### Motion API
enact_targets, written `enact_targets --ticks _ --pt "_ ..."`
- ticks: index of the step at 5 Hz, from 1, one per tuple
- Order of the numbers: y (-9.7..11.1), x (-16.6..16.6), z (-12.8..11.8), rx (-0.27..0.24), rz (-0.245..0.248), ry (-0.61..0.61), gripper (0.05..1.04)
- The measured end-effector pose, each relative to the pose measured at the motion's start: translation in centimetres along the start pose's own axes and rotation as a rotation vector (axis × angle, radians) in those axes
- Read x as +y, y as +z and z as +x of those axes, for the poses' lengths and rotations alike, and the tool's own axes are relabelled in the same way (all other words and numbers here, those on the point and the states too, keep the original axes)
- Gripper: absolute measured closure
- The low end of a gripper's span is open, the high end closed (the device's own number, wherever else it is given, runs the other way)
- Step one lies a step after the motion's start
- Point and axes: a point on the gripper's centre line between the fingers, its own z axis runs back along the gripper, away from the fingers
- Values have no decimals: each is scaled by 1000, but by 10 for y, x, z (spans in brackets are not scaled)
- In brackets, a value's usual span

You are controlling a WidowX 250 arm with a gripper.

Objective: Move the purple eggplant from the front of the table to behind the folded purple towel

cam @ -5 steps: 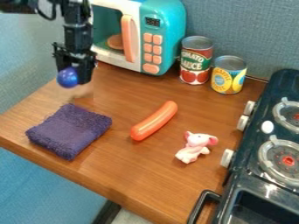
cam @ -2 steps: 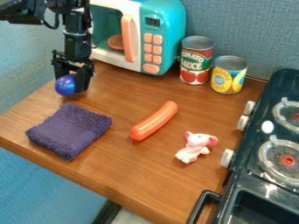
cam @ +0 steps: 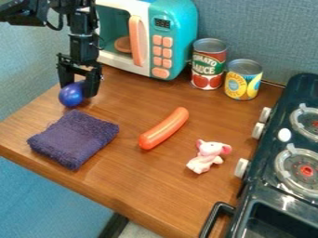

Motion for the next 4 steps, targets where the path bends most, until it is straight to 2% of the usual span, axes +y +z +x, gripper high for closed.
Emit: enact_targets --ticks 2,3,4 --pt "0 1 0 -2 2 1 73" --pt "-6 -1 -2 4 -16 1 73" --pt "20 -7 -11 -56 -22 -19 73"
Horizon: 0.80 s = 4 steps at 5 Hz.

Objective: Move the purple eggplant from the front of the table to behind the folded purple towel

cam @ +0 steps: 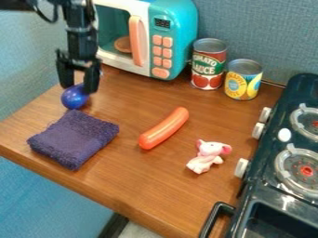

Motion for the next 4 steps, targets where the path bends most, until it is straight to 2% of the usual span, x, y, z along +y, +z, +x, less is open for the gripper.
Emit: enact_targets --ticks 1,2,3,4 --pt "39 -21 -24 -113 -5 -27 73" --pt "64 -54 -45 -177 15 -104 73" --pt "62 -99 -72 -173 -3 -202 73" --pt "46 -141 -100 -131 -34 -317 73"
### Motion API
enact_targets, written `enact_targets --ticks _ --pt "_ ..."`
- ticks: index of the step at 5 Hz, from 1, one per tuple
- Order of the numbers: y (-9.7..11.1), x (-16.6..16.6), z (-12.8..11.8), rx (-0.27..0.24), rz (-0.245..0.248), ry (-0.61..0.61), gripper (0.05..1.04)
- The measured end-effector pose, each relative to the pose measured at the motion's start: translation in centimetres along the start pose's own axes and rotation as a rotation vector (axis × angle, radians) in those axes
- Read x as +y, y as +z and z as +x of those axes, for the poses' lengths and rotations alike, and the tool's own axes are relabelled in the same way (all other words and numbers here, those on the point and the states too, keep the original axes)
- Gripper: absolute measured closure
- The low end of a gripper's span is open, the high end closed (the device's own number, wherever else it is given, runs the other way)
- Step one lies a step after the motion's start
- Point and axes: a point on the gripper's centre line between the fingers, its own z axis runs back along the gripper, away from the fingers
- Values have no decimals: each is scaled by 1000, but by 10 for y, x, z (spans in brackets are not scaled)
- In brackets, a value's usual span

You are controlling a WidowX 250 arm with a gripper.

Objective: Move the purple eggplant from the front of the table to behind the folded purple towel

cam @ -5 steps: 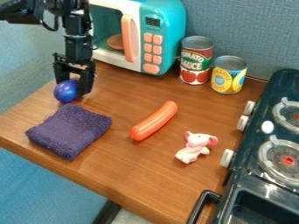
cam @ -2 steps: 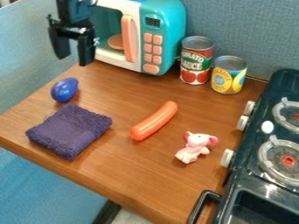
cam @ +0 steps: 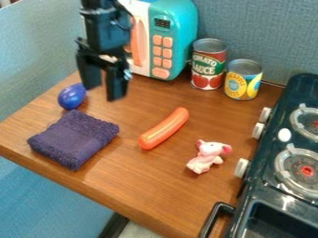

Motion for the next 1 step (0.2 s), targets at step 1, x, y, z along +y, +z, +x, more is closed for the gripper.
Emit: enact_targets --ticks 1 --pt "-7 -51 -6 20 -52 -71 73"
